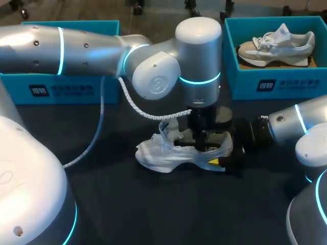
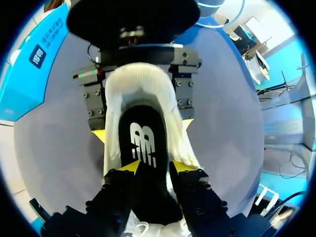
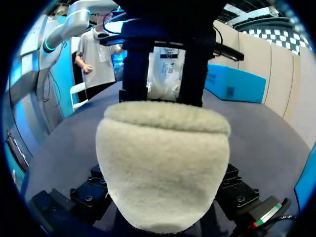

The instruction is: Take the shoe out of the shoebox, open the shoe tongue, remove and reinsert the insole, then place the shoe into the shoebox

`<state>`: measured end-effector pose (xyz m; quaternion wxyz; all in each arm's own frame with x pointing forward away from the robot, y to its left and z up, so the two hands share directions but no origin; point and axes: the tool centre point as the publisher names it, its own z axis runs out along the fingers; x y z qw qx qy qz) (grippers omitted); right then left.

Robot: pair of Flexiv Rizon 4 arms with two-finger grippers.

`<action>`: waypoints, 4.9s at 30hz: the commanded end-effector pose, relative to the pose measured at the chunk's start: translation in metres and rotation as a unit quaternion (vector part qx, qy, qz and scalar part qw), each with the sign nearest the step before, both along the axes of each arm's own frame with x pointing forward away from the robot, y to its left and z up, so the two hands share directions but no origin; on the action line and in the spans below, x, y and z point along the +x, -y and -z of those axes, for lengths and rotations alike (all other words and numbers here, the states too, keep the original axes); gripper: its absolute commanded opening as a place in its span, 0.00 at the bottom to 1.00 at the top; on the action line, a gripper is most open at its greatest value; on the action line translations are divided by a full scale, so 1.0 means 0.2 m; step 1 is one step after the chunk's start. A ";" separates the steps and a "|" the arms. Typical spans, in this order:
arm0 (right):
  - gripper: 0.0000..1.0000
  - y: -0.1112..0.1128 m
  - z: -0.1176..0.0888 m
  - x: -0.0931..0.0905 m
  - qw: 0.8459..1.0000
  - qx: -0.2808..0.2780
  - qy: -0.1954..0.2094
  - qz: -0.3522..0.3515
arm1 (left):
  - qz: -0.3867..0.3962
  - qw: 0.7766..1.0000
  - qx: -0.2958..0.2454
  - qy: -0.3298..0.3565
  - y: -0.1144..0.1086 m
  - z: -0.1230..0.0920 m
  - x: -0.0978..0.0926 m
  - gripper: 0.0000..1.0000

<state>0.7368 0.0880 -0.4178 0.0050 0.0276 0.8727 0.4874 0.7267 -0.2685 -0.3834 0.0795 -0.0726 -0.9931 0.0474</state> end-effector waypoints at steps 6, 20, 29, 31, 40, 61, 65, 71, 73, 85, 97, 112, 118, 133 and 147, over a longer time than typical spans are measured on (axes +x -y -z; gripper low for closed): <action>0.00 -0.02 0.03 -0.01 1.000 -0.001 0.001 0.001 | 0.013 1.000 -0.013 0.020 0.00 0.09 0.02 0.42; 0.00 -0.02 0.03 -0.01 1.000 -0.001 0.001 0.001 | 0.033 0.997 -0.025 0.064 0.02 0.23 0.01 0.30; 0.00 -0.02 0.03 -0.01 1.000 -0.001 0.001 0.001 | 0.018 0.997 -0.029 0.075 0.00 0.20 0.06 0.00; 0.00 -0.02 0.03 -0.01 1.000 -0.001 0.001 0.001 | 0.013 0.996 -0.032 0.080 -0.01 0.17 0.08 0.00; 0.00 -0.02 0.03 -0.01 1.000 -0.001 0.001 0.001 | 0.005 0.998 -0.048 0.050 -0.06 0.02 0.12 0.00; 0.00 -0.02 0.03 -0.01 1.000 -0.001 0.001 0.001 | 0.004 0.995 -0.085 -0.059 -0.10 -0.17 0.09 0.00; 0.00 -0.02 0.03 -0.01 1.000 -0.001 0.001 0.001 | -0.002 0.992 -0.101 -0.071 -0.09 -0.21 0.09 0.00; 0.00 -0.02 0.03 -0.01 1.000 -0.001 0.001 0.001 | 0.004 0.988 -0.124 -0.088 -0.02 -0.27 0.07 0.00; 0.00 -0.02 0.03 -0.01 1.000 -0.001 0.001 0.001 | 0.006 0.987 -0.130 -0.091 0.01 -0.28 0.06 0.00; 0.00 -0.02 0.03 -0.01 1.000 -0.001 0.001 0.001 | 0.027 0.978 -0.162 -0.126 0.16 -0.34 0.05 0.00; 0.00 -0.02 0.03 -0.01 1.000 -0.001 0.001 0.001 | 0.028 0.979 -0.167 -0.109 0.16 -0.38 -0.02 1.00; 0.00 -0.02 0.03 -0.01 1.000 -0.001 0.001 0.001 | -0.023 0.984 -0.178 0.023 0.11 -0.39 -0.16 1.00; 0.00 -0.02 0.03 -0.01 1.000 -0.001 0.001 0.001 | -0.040 0.980 -0.182 0.065 0.12 -0.36 -0.17 0.97; 0.00 -0.02 0.03 -0.01 1.000 -0.001 0.001 0.001 | -0.047 0.977 -0.177 0.111 0.15 -0.25 -0.09 0.52; 0.00 -0.02 0.03 -0.01 1.000 -0.001 0.001 0.001 | -0.054 0.976 -0.180 0.110 0.15 -0.22 -0.04 0.00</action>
